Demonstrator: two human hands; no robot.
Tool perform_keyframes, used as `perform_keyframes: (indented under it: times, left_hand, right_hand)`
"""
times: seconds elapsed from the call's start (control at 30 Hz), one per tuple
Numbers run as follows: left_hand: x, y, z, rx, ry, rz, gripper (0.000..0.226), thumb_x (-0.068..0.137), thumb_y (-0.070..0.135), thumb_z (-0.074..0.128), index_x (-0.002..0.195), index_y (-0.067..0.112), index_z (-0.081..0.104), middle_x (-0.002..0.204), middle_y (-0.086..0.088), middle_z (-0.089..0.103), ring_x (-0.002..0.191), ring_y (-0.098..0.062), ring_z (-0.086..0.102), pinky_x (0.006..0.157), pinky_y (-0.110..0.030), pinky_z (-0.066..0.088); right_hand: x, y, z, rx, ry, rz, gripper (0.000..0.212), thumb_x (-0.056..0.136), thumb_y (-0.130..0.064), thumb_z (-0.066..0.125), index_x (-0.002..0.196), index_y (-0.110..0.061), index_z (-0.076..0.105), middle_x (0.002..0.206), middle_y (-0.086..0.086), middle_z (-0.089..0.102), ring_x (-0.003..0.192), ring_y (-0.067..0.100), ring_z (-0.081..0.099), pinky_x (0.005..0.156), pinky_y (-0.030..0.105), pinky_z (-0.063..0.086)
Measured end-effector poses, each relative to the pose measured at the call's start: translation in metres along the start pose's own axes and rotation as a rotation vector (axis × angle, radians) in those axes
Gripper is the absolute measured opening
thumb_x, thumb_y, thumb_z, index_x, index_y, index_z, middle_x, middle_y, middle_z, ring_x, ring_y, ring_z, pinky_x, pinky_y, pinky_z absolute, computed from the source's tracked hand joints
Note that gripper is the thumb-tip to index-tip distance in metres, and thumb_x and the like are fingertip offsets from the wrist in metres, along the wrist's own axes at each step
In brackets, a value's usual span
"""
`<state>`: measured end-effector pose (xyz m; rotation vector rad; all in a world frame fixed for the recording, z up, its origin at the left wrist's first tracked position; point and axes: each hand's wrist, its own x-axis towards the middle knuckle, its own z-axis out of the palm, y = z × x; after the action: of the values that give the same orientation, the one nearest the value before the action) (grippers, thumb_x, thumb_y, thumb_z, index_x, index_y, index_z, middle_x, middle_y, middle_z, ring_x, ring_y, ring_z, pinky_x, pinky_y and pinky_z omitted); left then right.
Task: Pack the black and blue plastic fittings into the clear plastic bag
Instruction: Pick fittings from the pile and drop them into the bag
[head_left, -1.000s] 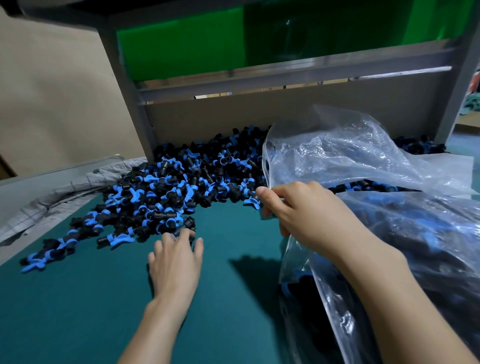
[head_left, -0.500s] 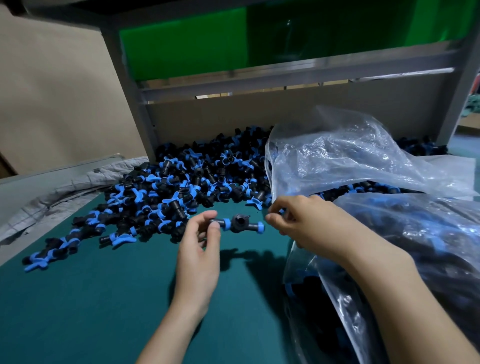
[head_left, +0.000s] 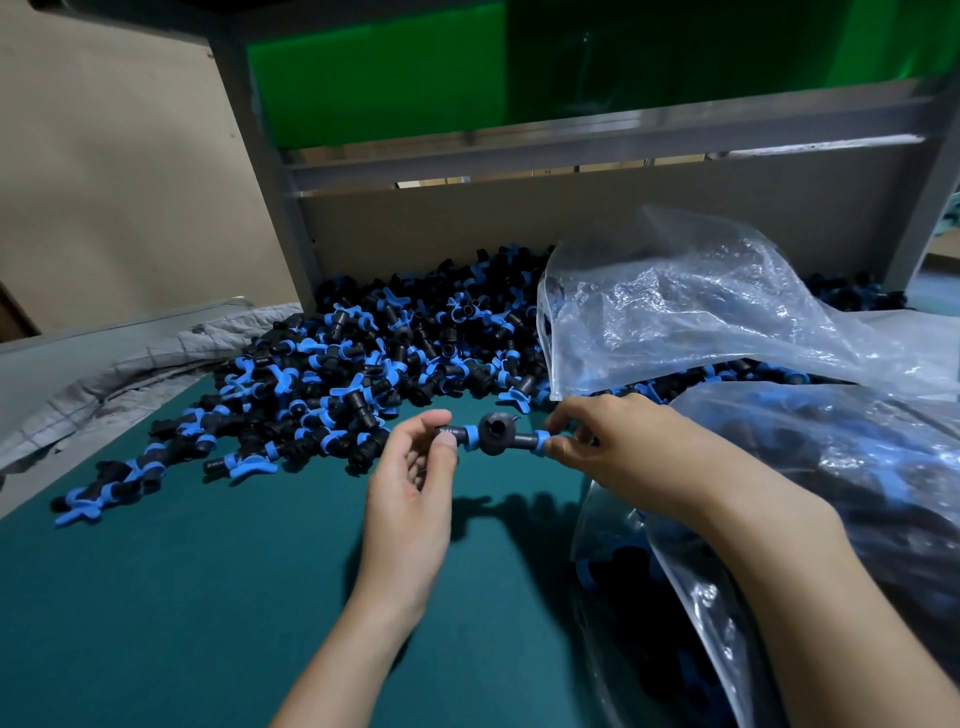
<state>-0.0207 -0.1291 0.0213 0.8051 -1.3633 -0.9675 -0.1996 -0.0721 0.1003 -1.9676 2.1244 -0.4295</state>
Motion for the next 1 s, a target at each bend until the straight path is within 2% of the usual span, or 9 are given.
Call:
perform_keyframes:
  times: [0.13,0.27,0.43,0.6,0.73,0.87,0.93,1.0]
  left_hand:
    - [0.001,-0.0011,-0.0003,-0.043,-0.003,-0.031,0.012,0.097,0.02,0.056,0.102,0.015,0.065,0.078,0.012,0.069,0.071,-0.001,0.06,0.069,-0.01,0.046]
    - [0.0023,-0.003,-0.0005,-0.067,-0.015,-0.092,0.023,0.097,0.027,0.055,0.097,0.008,0.068,0.071,0.009,0.068,0.065,0.0,0.059,0.064,-0.01,0.046]
    - [0.0025,-0.0079,-0.0015,-0.134,-0.075,-0.245,0.033,0.089,0.04,0.056,0.102,0.014,0.07,0.086,0.003,0.072,0.069,-0.004,0.059,0.066,-0.017,0.049]
    - [0.0019,-0.0071,0.0033,-0.358,-0.102,-0.509,0.017,0.1,0.015,0.05,0.107,0.015,0.066,0.088,0.001,0.072,0.063,-0.008,0.058,0.057,-0.02,0.048]
    - [-0.0008,-0.0058,0.0068,-0.436,-0.138,-0.644,0.023,0.1,0.001,0.044,0.092,0.015,0.061,0.08,-0.002,0.072,0.061,-0.011,0.061,0.06,-0.025,0.047]
    - [-0.0024,-0.0049,0.008,-0.501,-0.148,-0.692,0.023,0.097,-0.003,0.045,0.09,0.011,0.061,0.084,-0.006,0.073,0.066,-0.013,0.064,0.059,-0.024,0.051]
    - [-0.0018,-0.0046,0.0065,-0.527,-0.143,-0.679,0.015,0.09,0.0,0.055,0.098,0.009,0.065,0.085,-0.004,0.072,0.07,-0.013,0.064,0.06,-0.024,0.051]
    - [0.0,-0.0033,0.0048,-0.555,-0.107,-0.654,0.026,0.085,0.006,0.061,0.111,0.008,0.066,0.09,-0.001,0.071,0.076,-0.012,0.063,0.062,-0.024,0.049]
  right_hand:
    - [-0.0011,-0.0023,-0.0008,0.005,0.013,-0.006,0.033,0.099,-0.056,0.042,0.108,-0.032,0.062,0.089,-0.001,0.066,0.083,0.021,0.061,0.078,0.039,0.052]
    - [-0.0026,-0.0048,-0.0015,0.026,0.009,-0.011,0.042,0.096,-0.064,0.041,0.103,-0.029,0.063,0.09,-0.002,0.065,0.085,0.021,0.06,0.08,0.039,0.052]
    - [-0.0014,-0.0052,-0.0029,0.038,0.033,-0.017,0.044,0.091,-0.067,0.046,0.097,-0.026,0.062,0.089,0.0,0.066,0.084,0.022,0.061,0.079,0.039,0.053]
    - [-0.0001,-0.007,-0.0037,0.034,0.059,-0.071,0.032,0.087,-0.064,0.058,0.091,-0.032,0.055,0.087,-0.004,0.063,0.081,0.017,0.058,0.075,0.036,0.05]
    - [-0.0003,-0.0072,-0.0036,0.074,0.055,-0.106,0.027,0.084,-0.06,0.065,0.091,-0.036,0.055,0.078,-0.014,0.056,0.073,0.004,0.054,0.063,0.028,0.042]
    - [0.0004,-0.0073,-0.0029,0.095,0.056,-0.137,0.026,0.084,-0.059,0.066,0.094,-0.037,0.056,0.075,-0.017,0.054,0.072,-0.002,0.051,0.06,0.024,0.04]
    - [0.001,-0.0069,-0.0027,0.094,0.052,-0.137,0.025,0.087,-0.057,0.064,0.097,-0.037,0.056,0.077,-0.017,0.055,0.074,-0.001,0.052,0.063,0.026,0.041]
    - [0.0011,-0.0055,-0.0025,0.086,0.043,-0.132,0.02,0.089,-0.054,0.063,0.098,-0.037,0.054,0.08,-0.016,0.057,0.077,0.002,0.052,0.067,0.03,0.042]
